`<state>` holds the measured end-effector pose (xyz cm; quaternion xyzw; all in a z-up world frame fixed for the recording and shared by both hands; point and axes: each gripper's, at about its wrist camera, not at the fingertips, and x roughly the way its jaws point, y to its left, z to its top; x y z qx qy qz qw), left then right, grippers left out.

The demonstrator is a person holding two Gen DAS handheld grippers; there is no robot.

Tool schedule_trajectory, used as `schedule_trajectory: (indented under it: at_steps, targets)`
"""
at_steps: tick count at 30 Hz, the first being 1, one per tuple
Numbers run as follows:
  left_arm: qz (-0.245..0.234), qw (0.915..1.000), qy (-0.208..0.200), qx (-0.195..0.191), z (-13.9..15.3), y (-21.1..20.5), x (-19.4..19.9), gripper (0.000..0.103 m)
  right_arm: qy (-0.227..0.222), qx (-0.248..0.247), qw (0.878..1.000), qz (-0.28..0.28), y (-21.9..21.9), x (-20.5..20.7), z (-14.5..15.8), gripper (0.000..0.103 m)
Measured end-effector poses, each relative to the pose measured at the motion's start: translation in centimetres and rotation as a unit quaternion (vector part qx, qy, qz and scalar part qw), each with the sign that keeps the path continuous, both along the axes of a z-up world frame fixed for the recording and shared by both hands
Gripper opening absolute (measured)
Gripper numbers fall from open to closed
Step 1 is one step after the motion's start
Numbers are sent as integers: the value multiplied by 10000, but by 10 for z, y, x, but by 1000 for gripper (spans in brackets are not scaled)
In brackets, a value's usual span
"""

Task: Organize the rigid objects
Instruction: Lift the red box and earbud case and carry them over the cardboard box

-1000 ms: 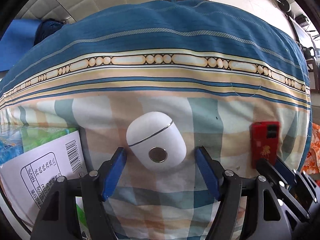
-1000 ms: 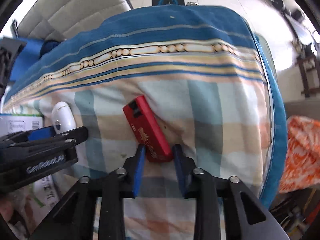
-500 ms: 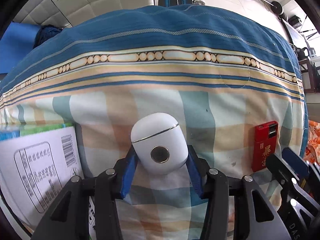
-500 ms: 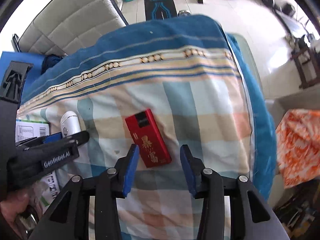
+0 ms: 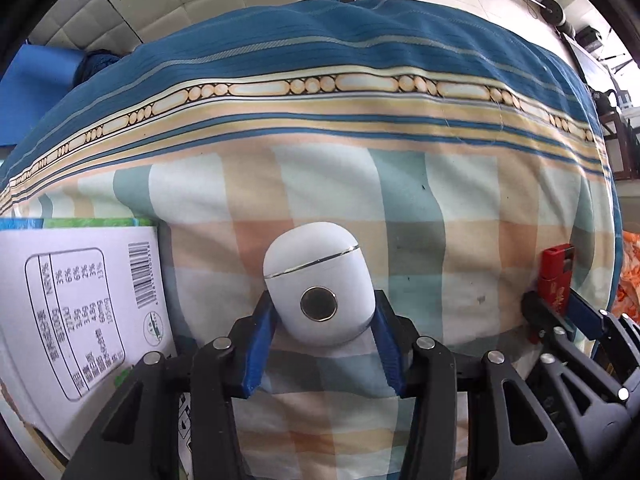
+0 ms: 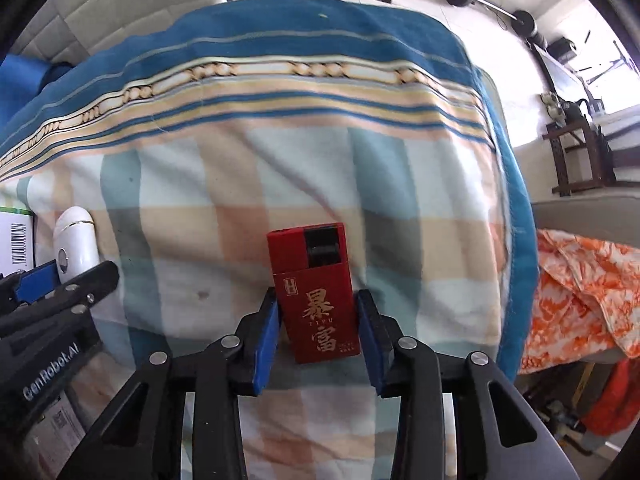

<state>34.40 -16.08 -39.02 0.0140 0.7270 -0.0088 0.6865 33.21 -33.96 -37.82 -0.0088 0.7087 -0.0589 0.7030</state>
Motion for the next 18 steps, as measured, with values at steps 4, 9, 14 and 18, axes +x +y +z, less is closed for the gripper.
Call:
schedule_trajectory:
  at_steps: [4, 9, 14, 18]
  targets:
    - [-237, 9997, -41, 41, -2, -13, -17, 44, 227, 529, 9967, -576, -34, -15, -3, 39]
    - [-330, 9994, -56, 129, -8, -21, -19, 44, 102, 1012, 9891, -1067, -61, -16, -4, 43]
    - [-345, 9993, -46, 98, -9, -22, -19, 44, 34, 773, 9901, -1172, -57, -1, -3, 43]
    - [-370, 9992, -67, 116, -6, -17, -13, 44, 94, 368, 9952, -907, -31, 14, -2, 39]
